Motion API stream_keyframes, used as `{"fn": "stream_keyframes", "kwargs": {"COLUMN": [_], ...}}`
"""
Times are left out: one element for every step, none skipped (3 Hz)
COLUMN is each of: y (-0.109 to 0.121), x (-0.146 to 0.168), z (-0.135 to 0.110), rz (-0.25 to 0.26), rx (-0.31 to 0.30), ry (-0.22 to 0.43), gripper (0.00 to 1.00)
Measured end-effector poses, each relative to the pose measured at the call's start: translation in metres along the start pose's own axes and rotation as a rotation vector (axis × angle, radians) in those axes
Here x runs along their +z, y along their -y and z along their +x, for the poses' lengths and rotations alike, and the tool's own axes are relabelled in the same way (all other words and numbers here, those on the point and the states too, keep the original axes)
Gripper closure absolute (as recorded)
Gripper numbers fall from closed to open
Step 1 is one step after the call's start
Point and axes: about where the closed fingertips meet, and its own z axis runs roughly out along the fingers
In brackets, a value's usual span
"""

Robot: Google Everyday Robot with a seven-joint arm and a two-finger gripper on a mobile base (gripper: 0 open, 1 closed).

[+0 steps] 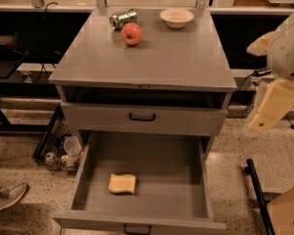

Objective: Pick sponge from middle drawer and place on counter

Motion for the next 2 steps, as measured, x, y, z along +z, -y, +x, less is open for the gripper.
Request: {"fn": "stream_keyframes", "kwargs": {"y": [-0.029, -0.048], "x": [0.101, 0.159], "z": [0.006, -0.001], "rz": [-0.141, -0.225], "rx": [0.070, 0.110], "ry": [0.133, 0.222], "gripper": [0.00, 0.00]}}
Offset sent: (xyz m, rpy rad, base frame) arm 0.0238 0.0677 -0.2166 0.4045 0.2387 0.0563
